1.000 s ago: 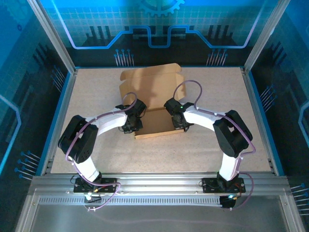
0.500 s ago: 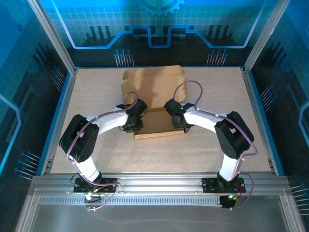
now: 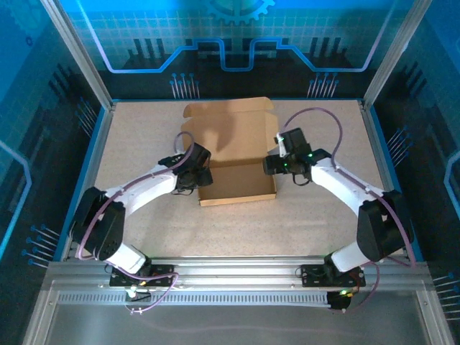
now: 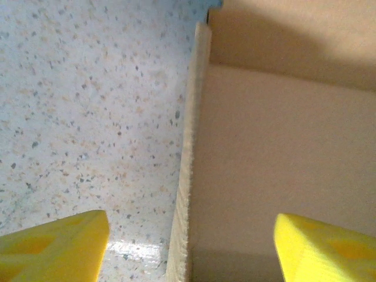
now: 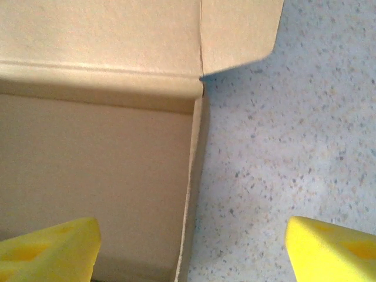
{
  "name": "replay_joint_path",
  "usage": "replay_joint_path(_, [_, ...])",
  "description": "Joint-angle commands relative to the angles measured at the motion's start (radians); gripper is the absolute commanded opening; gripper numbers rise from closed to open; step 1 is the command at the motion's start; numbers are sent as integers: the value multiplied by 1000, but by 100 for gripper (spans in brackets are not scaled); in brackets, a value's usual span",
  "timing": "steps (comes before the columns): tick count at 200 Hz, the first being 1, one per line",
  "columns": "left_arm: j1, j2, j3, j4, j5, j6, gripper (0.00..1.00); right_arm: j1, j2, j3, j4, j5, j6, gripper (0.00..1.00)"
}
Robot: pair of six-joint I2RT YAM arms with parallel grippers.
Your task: Fold the paper box
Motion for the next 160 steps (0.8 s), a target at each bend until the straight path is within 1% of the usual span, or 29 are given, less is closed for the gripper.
replay_joint_path(1, [47,-67,-28,70,30,46,81,-72,13,93,18,-206,-190,84])
replay_joint_path(24, [90,-107,-33,95,55,82,90,-137,86,223,-46,-268,-294,83])
replay_joint_path(47, [124,-147,-41,103,73,111,92,-199,180,365,-111,-368,-384,82])
replay_joint_path(66, [148,-183,-58,110,99,125,93,-236,279,518,-203,-453,-482,81])
replay_joint_path(108, [180,-255,-101,109,132,136,95,-261,509,874,-408,-521,-619,77])
replay_joint_path(140, [189,-289,-115,89,137,140,96,-262,681,1134,-538,-545,-699,68])
replay_joint_path(160, [191,-303,-125,76,134,139,97,-265,768,1265,-599,-561,-736,65])
